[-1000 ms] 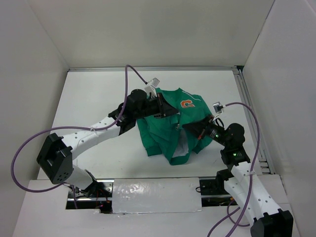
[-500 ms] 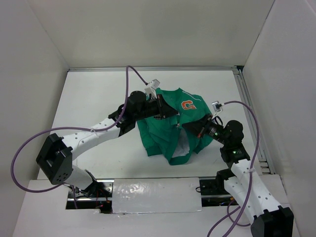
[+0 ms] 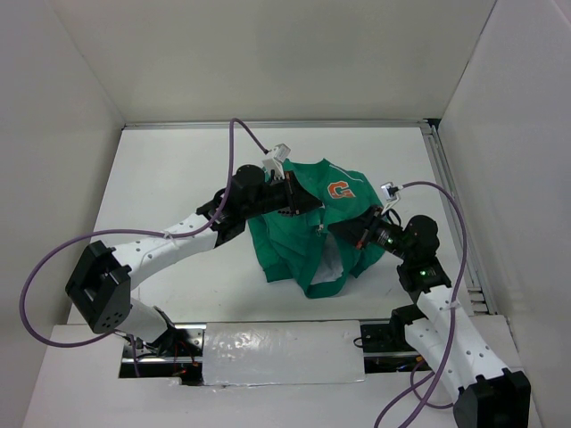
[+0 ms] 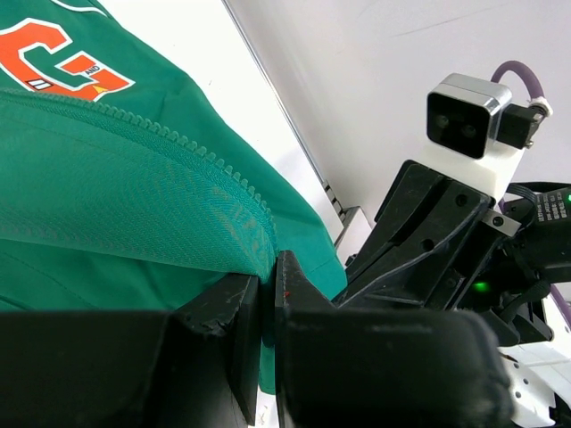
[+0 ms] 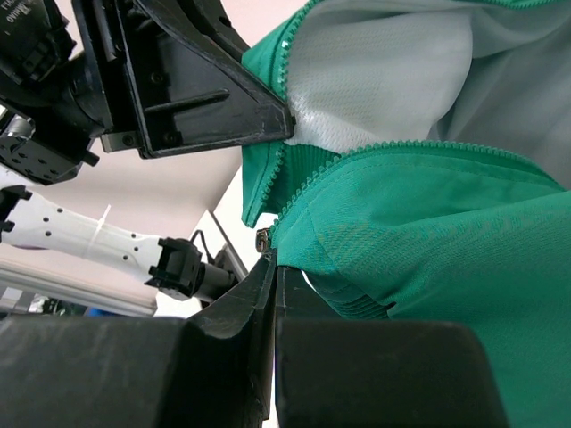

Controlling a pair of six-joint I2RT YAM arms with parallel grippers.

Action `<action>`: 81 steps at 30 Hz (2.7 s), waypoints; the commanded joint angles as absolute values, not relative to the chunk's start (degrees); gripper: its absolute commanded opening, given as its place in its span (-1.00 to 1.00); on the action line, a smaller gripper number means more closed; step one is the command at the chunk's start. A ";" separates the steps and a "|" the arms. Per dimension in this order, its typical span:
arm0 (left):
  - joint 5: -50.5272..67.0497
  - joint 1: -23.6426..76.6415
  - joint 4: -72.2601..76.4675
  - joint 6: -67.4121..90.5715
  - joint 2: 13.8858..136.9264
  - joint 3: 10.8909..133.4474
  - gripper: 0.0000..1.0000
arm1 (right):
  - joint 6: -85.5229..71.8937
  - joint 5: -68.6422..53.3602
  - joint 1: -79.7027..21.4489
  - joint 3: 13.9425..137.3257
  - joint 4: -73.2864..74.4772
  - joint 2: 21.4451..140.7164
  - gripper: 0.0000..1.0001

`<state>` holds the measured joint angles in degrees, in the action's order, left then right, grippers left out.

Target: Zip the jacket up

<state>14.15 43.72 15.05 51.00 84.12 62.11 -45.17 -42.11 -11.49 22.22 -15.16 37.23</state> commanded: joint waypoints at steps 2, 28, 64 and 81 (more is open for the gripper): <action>14.41 44.12 18.89 49.92 82.79 63.28 -1.00 | -45.26 -44.56 -12.04 25.66 -16.17 37.97 -1.00; 15.38 44.21 19.95 48.96 82.88 62.49 -1.00 | -46.84 -43.25 -12.04 26.63 -14.77 36.30 -1.00; 21.36 44.56 26.28 43.24 82.53 60.11 -1.00 | -43.51 -43.42 -12.04 31.91 -5.89 41.31 -1.00; 35.94 39.29 23.90 51.50 82.97 58.89 0.91 | -44.82 -41.93 -12.22 29.97 -8.17 40.25 -1.00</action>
